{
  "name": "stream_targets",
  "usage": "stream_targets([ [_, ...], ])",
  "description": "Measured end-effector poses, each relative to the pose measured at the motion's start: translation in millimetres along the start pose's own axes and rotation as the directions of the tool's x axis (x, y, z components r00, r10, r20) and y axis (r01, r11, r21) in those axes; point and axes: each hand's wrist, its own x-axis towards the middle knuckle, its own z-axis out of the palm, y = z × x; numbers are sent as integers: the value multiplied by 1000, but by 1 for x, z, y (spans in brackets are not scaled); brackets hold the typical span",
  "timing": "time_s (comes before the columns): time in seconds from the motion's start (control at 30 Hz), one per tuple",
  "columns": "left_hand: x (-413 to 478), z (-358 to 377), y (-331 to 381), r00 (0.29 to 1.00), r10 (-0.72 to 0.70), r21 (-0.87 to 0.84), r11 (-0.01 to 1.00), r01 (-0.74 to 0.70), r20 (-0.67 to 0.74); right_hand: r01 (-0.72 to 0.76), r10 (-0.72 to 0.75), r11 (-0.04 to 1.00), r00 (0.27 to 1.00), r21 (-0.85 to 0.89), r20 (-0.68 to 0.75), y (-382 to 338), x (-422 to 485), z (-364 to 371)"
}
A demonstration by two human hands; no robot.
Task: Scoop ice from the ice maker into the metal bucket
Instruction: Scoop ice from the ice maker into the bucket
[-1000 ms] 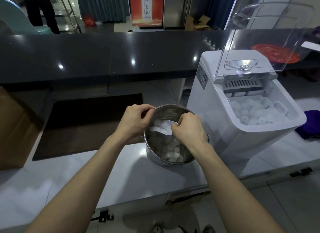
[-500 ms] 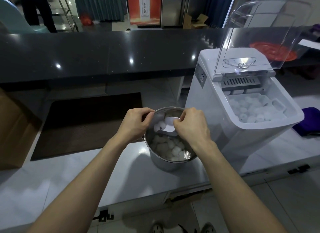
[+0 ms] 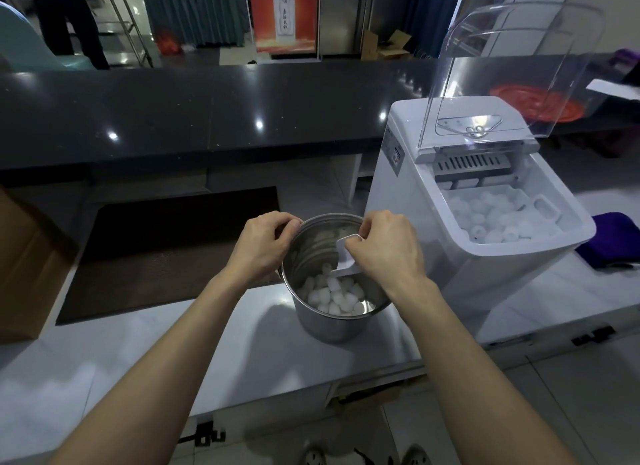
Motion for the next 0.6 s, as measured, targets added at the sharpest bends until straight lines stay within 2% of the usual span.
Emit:
stream_targets([
  [0.23,9,-13,17,997,53,3,999,-53,-53,40,-38,999,998,26,-47,-9,-5,-37],
  [0.4,18,-19,49,989,129,-6,992,-129,-79,109,-95,993,970,49,-224,-5,-9,-82],
  [0.6,25,-4,96,976,207,-29,977,-209,-64,78,-36,993,923,93,-384,31,-9,-135],
])
